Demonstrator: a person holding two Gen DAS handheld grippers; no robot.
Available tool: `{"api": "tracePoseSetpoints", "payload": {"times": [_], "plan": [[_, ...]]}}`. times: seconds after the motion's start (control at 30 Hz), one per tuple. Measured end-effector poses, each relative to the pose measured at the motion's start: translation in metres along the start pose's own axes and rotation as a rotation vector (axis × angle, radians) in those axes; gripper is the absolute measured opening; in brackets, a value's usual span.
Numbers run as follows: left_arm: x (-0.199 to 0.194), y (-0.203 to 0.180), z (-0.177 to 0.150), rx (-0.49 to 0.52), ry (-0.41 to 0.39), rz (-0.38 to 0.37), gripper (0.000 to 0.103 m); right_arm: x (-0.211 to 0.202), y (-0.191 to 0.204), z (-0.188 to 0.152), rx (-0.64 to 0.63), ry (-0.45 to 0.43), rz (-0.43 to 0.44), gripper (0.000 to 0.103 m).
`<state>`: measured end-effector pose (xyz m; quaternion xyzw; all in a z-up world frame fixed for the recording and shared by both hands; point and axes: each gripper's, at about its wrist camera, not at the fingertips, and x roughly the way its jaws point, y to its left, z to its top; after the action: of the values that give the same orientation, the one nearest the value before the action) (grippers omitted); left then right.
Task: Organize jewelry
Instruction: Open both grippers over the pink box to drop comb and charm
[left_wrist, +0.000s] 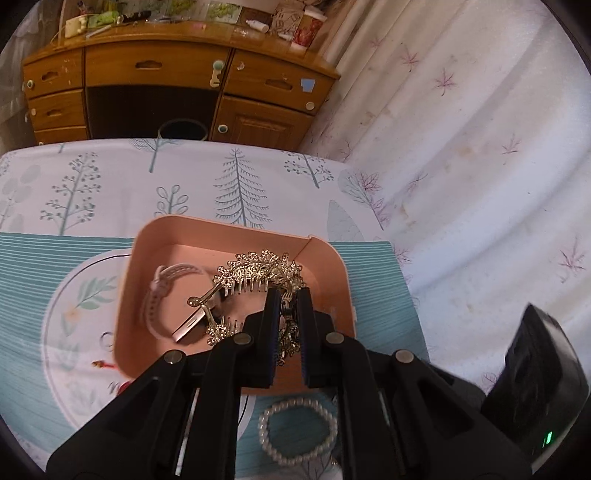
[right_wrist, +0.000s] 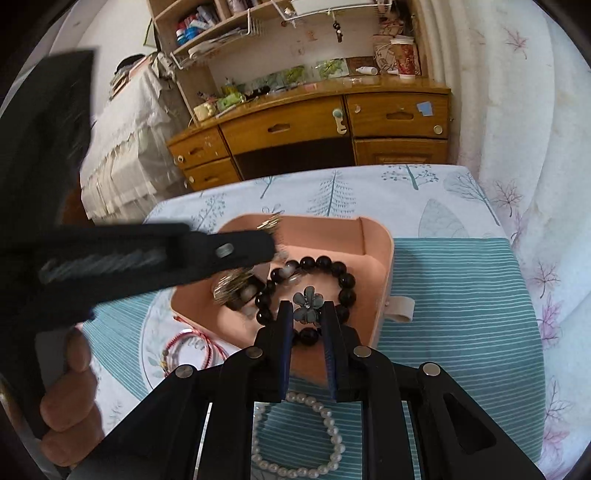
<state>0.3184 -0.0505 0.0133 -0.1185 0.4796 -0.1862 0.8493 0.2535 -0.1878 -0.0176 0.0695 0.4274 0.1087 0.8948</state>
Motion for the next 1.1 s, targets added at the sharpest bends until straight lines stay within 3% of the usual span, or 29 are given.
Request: {"api": "tracePoseSetpoints", "payload": {"times": [0.2, 0.53, 0.77, 0.9, 1.1], "plan": [[0.026, -0.005, 0.001, 0.014, 0.026, 0.006, 0.007, 0.016, 0.002, -0.008, -0.030, 0.021, -0.011, 0.015], [0.034, -0.006, 0.001, 0.029, 0.036, -0.014, 0.009, 0.023, -0.009, -0.014, 0.000, 0.051, 0.021, 0.021], [0.002, -0.003, -0.006, 0.053, 0.005, 0.035, 0.013, 0.007, -0.010, -0.016, 0.008, 0.025, 0.020, 0.022], [-0.024, -0.003, -0.016, 0.071, -0.012, 0.059, 0.024, -0.009, -0.008, -0.022, 0.013, 0.023, 0.025, 0.022], [-0.066, -0.002, -0.042, 0.100, -0.030, 0.094, 0.026, -0.045, 0.012, -0.035, -0.001, 0.013, 0.017, 0.022]]}}
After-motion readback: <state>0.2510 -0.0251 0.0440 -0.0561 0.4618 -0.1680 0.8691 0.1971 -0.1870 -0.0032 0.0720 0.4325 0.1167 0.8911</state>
